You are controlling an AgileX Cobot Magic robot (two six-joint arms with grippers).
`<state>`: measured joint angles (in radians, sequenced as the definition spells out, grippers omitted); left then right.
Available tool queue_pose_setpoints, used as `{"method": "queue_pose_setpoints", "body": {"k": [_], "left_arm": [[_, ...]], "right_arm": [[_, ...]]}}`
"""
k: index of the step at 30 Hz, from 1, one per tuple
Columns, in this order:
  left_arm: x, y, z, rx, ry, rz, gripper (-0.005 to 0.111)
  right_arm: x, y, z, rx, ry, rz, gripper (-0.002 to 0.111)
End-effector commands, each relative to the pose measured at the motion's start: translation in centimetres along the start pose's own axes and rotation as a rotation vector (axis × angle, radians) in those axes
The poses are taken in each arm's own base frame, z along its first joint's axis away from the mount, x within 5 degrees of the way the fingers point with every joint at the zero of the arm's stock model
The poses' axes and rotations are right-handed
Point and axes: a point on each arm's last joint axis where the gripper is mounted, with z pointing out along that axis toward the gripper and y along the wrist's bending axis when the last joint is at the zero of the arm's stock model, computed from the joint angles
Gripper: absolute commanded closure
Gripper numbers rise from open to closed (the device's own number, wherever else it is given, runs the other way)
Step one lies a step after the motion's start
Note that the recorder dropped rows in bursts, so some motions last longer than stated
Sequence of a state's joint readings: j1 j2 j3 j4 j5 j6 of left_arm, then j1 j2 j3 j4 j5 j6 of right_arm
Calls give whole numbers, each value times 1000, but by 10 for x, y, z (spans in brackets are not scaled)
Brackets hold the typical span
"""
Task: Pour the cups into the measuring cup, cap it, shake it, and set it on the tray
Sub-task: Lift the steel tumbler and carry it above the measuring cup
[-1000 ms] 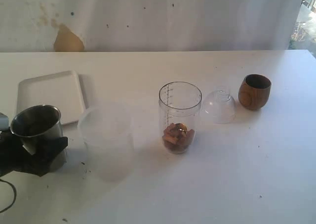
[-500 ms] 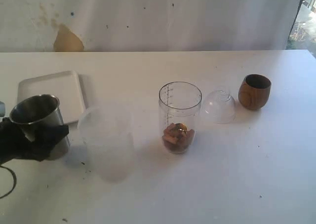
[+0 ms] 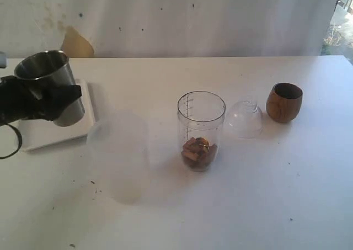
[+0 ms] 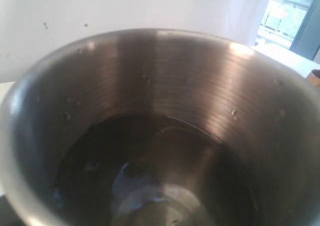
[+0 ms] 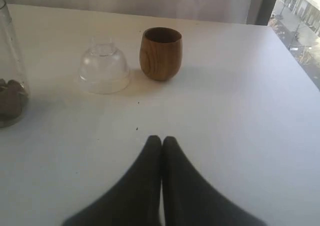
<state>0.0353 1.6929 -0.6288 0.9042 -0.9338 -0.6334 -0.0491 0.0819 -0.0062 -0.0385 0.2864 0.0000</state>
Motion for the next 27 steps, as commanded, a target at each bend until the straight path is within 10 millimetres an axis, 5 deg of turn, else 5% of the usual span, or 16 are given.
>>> {"method": "queue_pose_setpoints", "body": {"k": [1, 13, 27], "left_arm": [[-27, -15, 25, 28, 5, 84, 107], [-86, -57, 102, 139, -81, 216, 107], [-52, -83, 169, 219, -8, 340, 107]], "right_arm": [[2, 0, 0, 1, 6, 3, 108], [2, 0, 0, 1, 6, 3, 108], [2, 0, 0, 1, 6, 3, 108]]}}
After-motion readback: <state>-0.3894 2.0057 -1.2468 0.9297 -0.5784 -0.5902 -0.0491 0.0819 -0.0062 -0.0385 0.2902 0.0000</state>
